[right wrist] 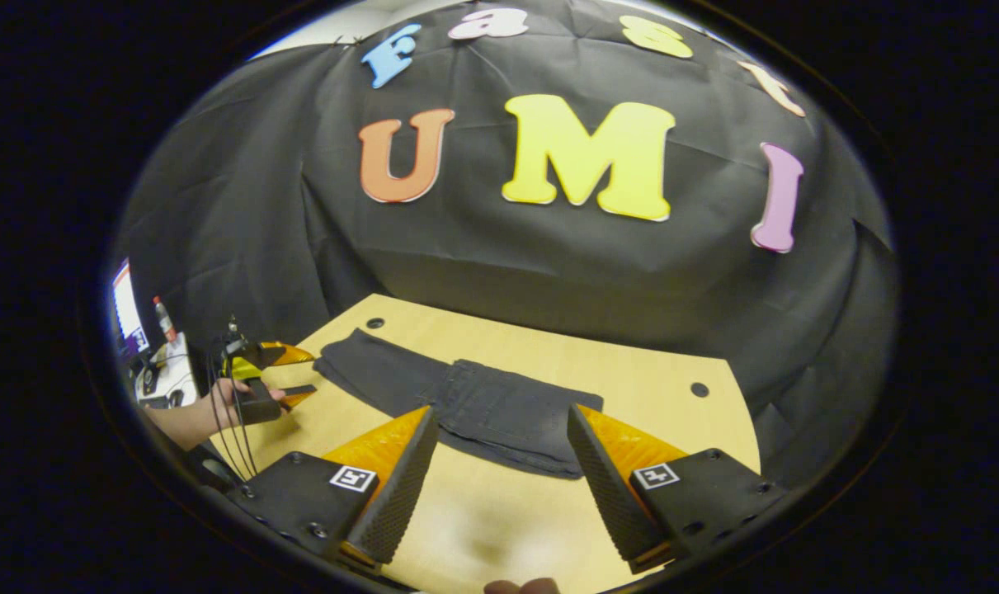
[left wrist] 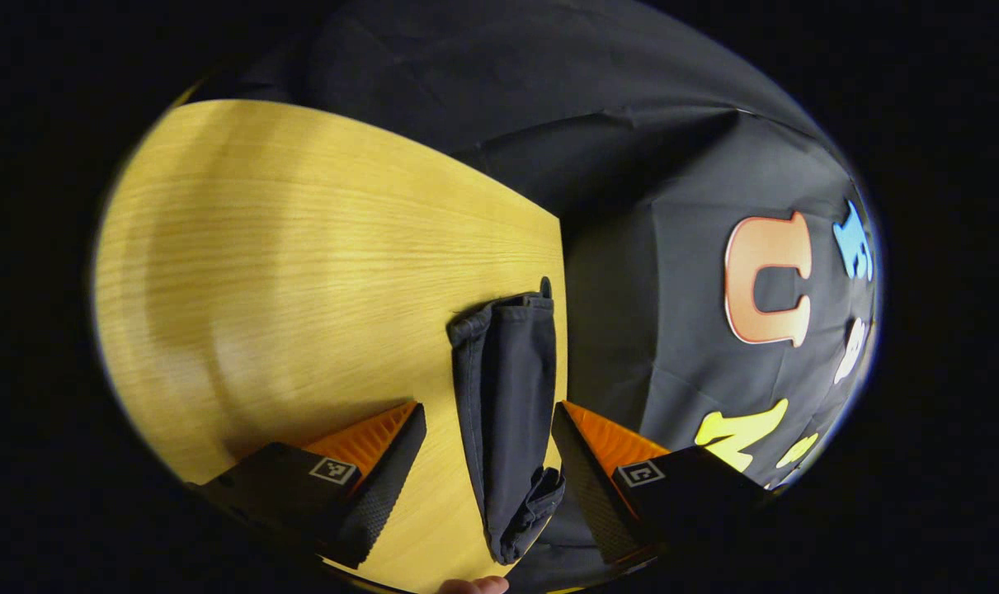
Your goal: Grasp the waist and the cuffs of the jeans and fold them to make the two legs overlap; first hold the waist and fold one-third of the jeans toward the cuffs, then hold the cuffs and fold the remaining one-third in the same direction to finish folding.
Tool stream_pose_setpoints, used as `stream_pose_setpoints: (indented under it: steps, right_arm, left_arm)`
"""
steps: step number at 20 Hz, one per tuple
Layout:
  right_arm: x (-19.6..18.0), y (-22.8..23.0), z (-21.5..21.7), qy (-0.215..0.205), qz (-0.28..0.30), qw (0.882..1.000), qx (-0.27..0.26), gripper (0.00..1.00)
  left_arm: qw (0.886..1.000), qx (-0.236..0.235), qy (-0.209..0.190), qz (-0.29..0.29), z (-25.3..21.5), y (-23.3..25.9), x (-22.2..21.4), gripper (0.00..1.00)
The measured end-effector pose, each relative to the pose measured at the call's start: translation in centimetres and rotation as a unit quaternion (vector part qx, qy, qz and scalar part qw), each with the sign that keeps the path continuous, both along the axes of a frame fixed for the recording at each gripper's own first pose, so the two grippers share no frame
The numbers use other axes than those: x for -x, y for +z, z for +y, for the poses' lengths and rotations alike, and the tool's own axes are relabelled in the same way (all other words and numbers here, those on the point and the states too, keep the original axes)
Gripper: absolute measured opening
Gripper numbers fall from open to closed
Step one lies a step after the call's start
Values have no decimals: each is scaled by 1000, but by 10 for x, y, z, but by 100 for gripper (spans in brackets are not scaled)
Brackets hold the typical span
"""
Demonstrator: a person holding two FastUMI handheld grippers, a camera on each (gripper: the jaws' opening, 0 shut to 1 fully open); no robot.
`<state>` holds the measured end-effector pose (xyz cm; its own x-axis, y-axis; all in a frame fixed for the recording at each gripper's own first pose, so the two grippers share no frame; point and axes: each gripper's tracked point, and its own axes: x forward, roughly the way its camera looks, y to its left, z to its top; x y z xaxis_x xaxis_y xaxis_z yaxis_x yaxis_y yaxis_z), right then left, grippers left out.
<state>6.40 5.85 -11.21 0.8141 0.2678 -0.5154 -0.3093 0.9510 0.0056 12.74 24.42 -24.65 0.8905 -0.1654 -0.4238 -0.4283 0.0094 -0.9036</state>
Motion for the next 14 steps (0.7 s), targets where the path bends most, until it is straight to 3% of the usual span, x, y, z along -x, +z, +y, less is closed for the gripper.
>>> stream_pose_setpoints:
  steps: [3, 4, 5, 6, 10, 11, 12, 13, 14]
  right_arm:
    - [3, 7, -11, -28, -1, 1000, -8, 92]
    - [3, 8, -13, -34, -2, 999, -7, 96]
    - [3, 11, -14, -38, -4, 999, -7, 92]
    - [1, 13, -15, -42, -6, 999, -10, 97]
    - [7, 11, -25, -62, -1, 998, -13, 92]
    - [8, 10, -28, -66, 2, 998, -11, 96]
    - [9, 8, -31, -70, 6, 997, -11, 92]
    - [10, 6, -33, -75, 10, 997, -13, 97]
    - [12, 5, -35, -78, 14, 997, -16, 93]
  left_arm:
    - [1000, -14, 2, -1, 0, -2, -22, 98]
    - [1000, -11, 8, 3, 2, -2, -29, 98]
    - [1000, -6, 10, 3, 0, -1, -37, 98]
    - [1000, -8, 8, 9, -2, -4, -39, 98]
    - [1000, 7, 22, -6, -1, -6, -56, 89]
    - [1000, 12, 24, -6, -2, -9, -59, 87]
    - [1000, 14, 27, -5, -1, -10, -62, 85]
    - [1000, 12, 25, -4, -4, -12, -64, 86]
    - [1000, 9, 22, 1, -6, -16, -67, 77]
